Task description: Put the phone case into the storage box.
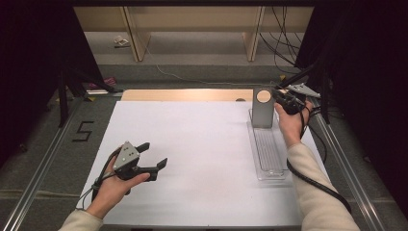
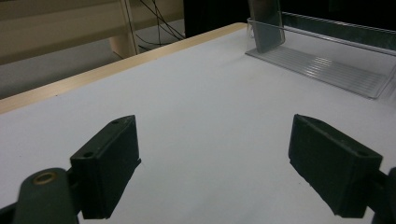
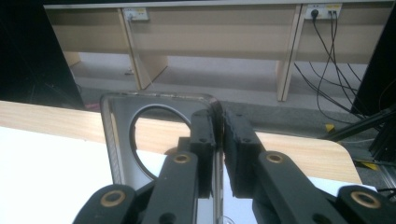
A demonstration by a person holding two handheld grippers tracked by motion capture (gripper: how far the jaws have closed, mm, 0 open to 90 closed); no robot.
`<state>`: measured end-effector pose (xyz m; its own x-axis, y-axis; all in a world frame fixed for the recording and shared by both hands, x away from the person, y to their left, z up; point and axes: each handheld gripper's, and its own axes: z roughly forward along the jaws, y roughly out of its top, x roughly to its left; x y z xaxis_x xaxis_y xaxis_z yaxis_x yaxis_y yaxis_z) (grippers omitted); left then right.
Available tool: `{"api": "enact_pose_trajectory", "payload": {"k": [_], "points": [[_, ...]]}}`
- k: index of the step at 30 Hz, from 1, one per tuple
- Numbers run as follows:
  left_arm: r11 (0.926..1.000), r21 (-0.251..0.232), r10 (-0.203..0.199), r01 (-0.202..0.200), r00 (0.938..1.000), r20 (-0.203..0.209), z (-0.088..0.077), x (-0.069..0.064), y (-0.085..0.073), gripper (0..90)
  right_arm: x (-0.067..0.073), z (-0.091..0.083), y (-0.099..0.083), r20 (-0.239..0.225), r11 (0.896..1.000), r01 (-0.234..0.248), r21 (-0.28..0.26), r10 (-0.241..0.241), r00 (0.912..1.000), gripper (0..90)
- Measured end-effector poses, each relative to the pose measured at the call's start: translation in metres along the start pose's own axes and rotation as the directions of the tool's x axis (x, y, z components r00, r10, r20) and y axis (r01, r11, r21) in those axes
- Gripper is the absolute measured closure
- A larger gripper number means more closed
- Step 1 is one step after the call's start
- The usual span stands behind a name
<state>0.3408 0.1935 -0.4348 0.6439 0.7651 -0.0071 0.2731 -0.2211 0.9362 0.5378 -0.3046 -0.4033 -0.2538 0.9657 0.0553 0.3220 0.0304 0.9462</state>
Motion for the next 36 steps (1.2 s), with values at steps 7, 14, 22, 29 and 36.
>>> {"api": "enact_pose_trajectory", "payload": {"k": [7,14,22,29,36], "points": [[1.0000,0.000,0.000,0.000,1.0000,0.000,0.0000,0.0003,0.0000,15.7,0.0000,0.0035,-0.0023,0.002,1.000,0.009,0.011,-0.009,1.0000,80.3],[1.0000,0.000,0.001,-0.001,1.0000,0.000,-0.0001,0.0003,0.0000,15.7,0.0011,0.0060,-0.0051,0.004,1.000,0.012,0.028,-0.013,0.9999,79.0],[1.0000,0.000,0.001,-0.001,1.0000,0.000,-0.0002,0.0003,0.0001,15.7,-0.0008,0.0055,-0.0054,0.011,1.000,0.008,0.031,-0.008,0.9999,78.4],[1.0000,0.000,0.001,-0.001,1.0000,-0.001,-0.0003,0.0008,0.0000,15.7,-0.0024,0.0043,-0.0053,0.016,0.999,0.001,0.032,-0.002,0.9999,77.0],[1.0000,-0.001,0.001,-0.001,1.0000,-0.001,-0.0003,0.0011,-0.0002,15.7,-0.0019,0.0032,-0.0053,0.019,0.999,0.002,0.034,-0.003,0.9998,72.5]]}}
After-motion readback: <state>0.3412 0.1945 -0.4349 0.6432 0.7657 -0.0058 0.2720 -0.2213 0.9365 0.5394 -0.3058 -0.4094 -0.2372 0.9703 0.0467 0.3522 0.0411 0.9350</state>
